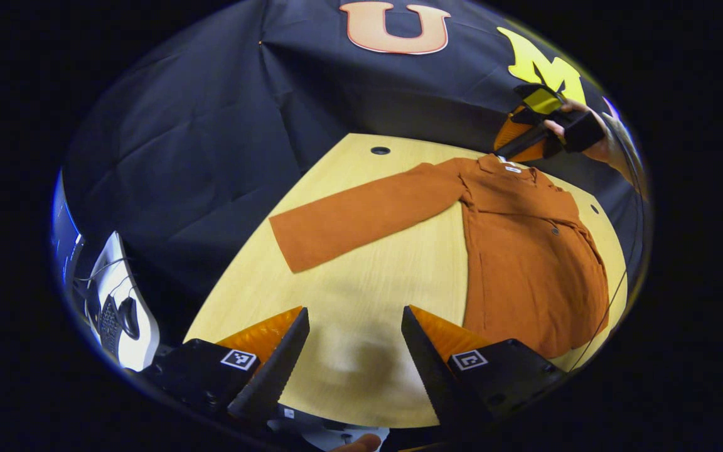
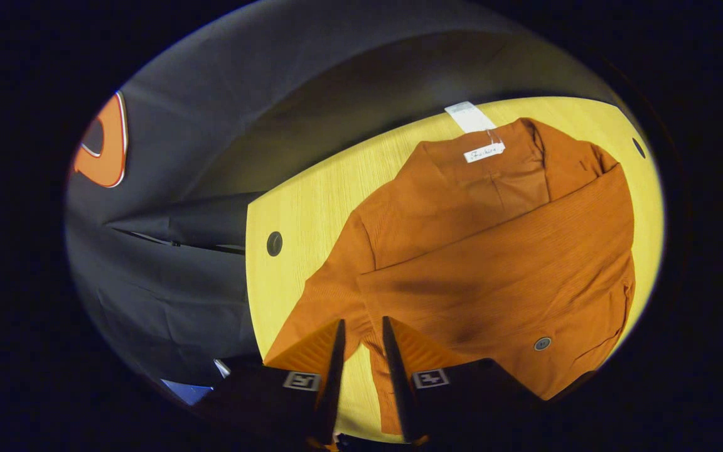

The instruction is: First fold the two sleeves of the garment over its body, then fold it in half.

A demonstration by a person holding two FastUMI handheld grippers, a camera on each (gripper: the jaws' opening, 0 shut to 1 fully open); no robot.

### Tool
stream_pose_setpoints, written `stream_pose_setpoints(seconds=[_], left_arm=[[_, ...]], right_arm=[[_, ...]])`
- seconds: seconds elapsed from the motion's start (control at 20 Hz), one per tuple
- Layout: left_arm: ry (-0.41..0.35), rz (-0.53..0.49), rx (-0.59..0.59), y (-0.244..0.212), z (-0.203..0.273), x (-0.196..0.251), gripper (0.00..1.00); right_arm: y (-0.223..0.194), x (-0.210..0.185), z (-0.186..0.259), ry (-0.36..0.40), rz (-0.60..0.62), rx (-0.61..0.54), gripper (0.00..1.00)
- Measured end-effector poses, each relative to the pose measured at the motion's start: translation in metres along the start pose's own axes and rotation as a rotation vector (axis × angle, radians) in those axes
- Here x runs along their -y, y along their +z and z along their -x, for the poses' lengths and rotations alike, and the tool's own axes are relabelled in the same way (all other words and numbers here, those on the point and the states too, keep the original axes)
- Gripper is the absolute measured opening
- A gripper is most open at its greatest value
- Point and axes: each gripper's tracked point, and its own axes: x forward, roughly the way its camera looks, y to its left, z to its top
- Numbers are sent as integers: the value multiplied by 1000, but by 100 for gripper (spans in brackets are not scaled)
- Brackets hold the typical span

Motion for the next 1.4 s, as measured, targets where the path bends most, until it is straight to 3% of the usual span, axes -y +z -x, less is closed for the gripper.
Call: stream_pose_setpoints(seconds=[0.05, 0.15, 0.3, 0.55, 0.65, 0.85, 1.15, 1.4], left_arm=[[16, 6, -9, 5, -6, -6, 96], [40, 35, -23, 16, -23, -22, 96], [39, 97, -55, 32, -54, -42, 95], [72, 159, -144, 49, -103, -75, 92], [76, 273, -197, 52, -118, -82, 92], [29, 548, -350, 57, -140, -74, 94], [44, 521, -539, 57, -150, -82, 91], [67, 496, -642, 46, -155, -85, 87]], right_arm=[[-5, 1, 7, 2, 2, -2, 58], [-19, 10, 23, 2, -9, -29, 48], [-47, 18, 49, 19, 8, -85, 94], [-85, 78, 92, -101, 178, -62, 96], [-105, 107, 104, -130, 215, -66, 96], [-143, 155, 126, -131, 163, -102, 96], [-173, 217, 164, -153, 111, -96, 96], [-184, 240, 185, -137, 48, -69, 96]])
